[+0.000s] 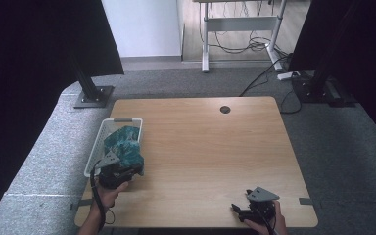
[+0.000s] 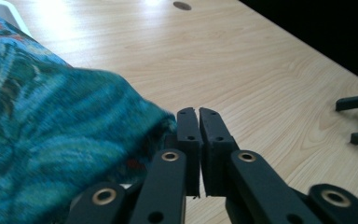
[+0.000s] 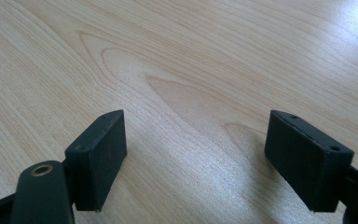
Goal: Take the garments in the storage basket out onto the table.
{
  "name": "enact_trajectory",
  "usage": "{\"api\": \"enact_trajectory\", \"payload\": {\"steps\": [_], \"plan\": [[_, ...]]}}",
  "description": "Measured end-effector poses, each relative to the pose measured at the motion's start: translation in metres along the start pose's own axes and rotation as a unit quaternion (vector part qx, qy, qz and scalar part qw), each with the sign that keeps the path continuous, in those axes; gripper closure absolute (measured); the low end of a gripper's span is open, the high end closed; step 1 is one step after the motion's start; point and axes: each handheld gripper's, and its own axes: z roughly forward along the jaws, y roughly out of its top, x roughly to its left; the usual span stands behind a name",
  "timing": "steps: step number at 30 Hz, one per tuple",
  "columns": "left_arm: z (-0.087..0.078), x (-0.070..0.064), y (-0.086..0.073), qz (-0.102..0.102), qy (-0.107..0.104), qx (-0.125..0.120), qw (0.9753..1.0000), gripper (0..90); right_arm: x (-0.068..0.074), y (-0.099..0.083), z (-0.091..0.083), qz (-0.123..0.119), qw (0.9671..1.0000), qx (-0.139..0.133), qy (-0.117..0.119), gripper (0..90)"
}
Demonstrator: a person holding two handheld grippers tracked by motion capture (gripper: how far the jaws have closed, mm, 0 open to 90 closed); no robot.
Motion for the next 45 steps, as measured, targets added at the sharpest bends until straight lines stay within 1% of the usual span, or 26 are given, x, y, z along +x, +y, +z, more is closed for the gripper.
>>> {"api": "enact_trajectory", "payload": {"steps": [4, 6, 7, 8, 11, 12, 14, 16, 19, 20, 22, 23, 26, 28, 29, 30, 31, 32, 33, 34, 35, 39, 42, 43, 44, 45], "plan": [[0.000, 0.001, -0.001, 0.001, 0.007, 0.000, 1.0000, 83.2, 0.000, 0.000, 0.000, 0.000, 1.0000, 0.000, 0.000, 20.4], [0.000, 0.000, -0.002, 0.007, 0.017, -0.003, 0.9998, 79.5, 0.000, 0.000, 0.000, 0.000, 1.0000, 0.000, 0.000, 20.4], [0.000, -0.001, -0.003, 0.012, 0.025, -0.006, 0.9996, 72.9, 0.000, 0.000, 0.000, 0.000, 1.0000, 0.000, 0.000, 20.4], [-0.001, -0.001, -0.005, 0.014, 0.024, -0.008, 0.9996, 71.1, 0.000, 0.000, 0.000, 0.000, 1.0000, 0.000, 0.000, 20.4], [0.001, -0.004, -0.008, 0.021, 0.043, -0.006, 0.9989, 56.5, 0.000, 0.000, 0.000, 0.000, 1.0000, 0.000, 0.000, 20.4], [0.002, -0.005, -0.009, 0.023, 0.051, -0.006, 0.9984, 53.5, 0.000, 0.000, 0.000, 0.000, 1.0000, 0.000, 0.000, 20.4], [0.006, -0.007, -0.010, 0.030, 0.070, 0.003, 0.9971, 44.4, 0.000, 0.000, 0.000, 0.000, 1.0000, 0.000, 0.000, 20.4], [0.011, -0.009, -0.011, 0.033, 0.085, 0.010, 0.9958, 39.9, 0.000, 0.000, 0.000, 0.000, 1.0000, 0.000, -0.001, 20.4], [0.017, -0.010, -0.011, 0.038, 0.096, 0.019, 0.9945, 39.9, 0.000, 0.000, 0.000, 0.001, 1.0000, 0.000, -0.001, 20.4], [0.017, -0.009, -0.011, 0.039, 0.100, 0.021, 0.9940, 42.3, 0.000, 0.000, 0.000, 0.001, 1.0000, 0.000, -0.001, 20.4], [0.019, -0.006, -0.010, 0.030, 0.111, 0.023, 0.9931, 48.8, 0.000, 0.000, 0.000, 0.001, 1.0000, 0.000, -0.001, 20.4], [0.019, -0.005, -0.010, 0.025, 0.111, 0.024, 0.9932, 52.7, 0.000, 0.000, 0.000, 0.000, 1.0000, 0.000, 0.000, 20.4], [0.020, 0.001, -0.012, 0.010, 0.106, 0.028, 0.9940, 66.0, 0.000, 0.000, 0.000, 0.000, 1.0000, 0.000, 0.000, 20.4], [0.020, 0.005, -0.014, 0.000, 0.096, 0.034, 0.9948, 78.0, 0.000, 0.000, 0.000, 0.000, 1.0000, 0.000, 0.000, 20.4], [0.020, 0.005, -0.014, 0.000, 0.096, 0.034, 0.9948, 81.3, 0.000, 0.000, 0.000, 0.000, 1.0000, 0.000, 0.000, 20.4], [0.019, 0.009, -0.016, -0.007, 0.084, 0.035, 0.9958, 83.4, 0.000, 0.000, 0.000, 0.000, 1.0000, 0.000, 0.000, 20.4], [0.019, 0.009, -0.016, -0.007, 0.084, 0.035, 0.9958, 84.3, 0.000, 0.000, 0.000, 0.000, 1.0000, 0.000, 0.000, 20.4], [0.016, 0.011, -0.016, -0.013, 0.071, 0.030, 0.9969, 84.8, 0.000, 0.000, 0.000, 0.000, 1.0000, 0.000, 0.000, 20.4], [0.016, 0.011, -0.016, -0.013, 0.071, 0.030, 0.9969, 85.0, 0.000, 0.000, 0.000, 0.000, 1.0000, 0.000, 0.000, 20.4], [0.013, 0.012, -0.016, -0.017, 0.056, 0.022, 0.9981, 85.1, 0.000, 0.000, 0.000, 0.000, 1.0000, 0.000, 0.000, 20.4], [0.013, 0.012, -0.016, -0.017, 0.056, 0.022, 0.9981, 85.1, 0.000, 0.000, 0.000, 0.000, 1.0000, 0.000, 0.000, 20.4], [0.008, 0.005, -0.011, -0.018, 0.026, 0.005, 0.9995, 85.5, 0.000, 0.000, 0.000, 0.001, 1.0000, 0.000, -0.001, 20.4], [0.008, -0.003, -0.005, -0.016, 0.010, -0.004, 0.9998, 85.6, 0.000, 0.000, 0.000, 0.001, 1.0000, 0.000, -0.001, 20.4], [0.008, -0.003, -0.005, -0.016, 0.010, -0.004, 0.9998, 85.6, 0.000, 0.000, 0.000, 0.001, 1.0000, 0.000, -0.001, 20.4], [0.009, -0.008, -0.001, -0.019, -0.002, -0.012, 0.9997, 85.7, 0.000, 0.000, 0.000, 0.001, 1.0000, 0.000, 0.000, 20.4], [0.009, -0.008, -0.001, -0.019, -0.002, -0.012, 0.9997, 85.7, 0.000, 0.000, 0.000, 0.001, 1.0000, 0.000, 0.000, 20.4]]}}
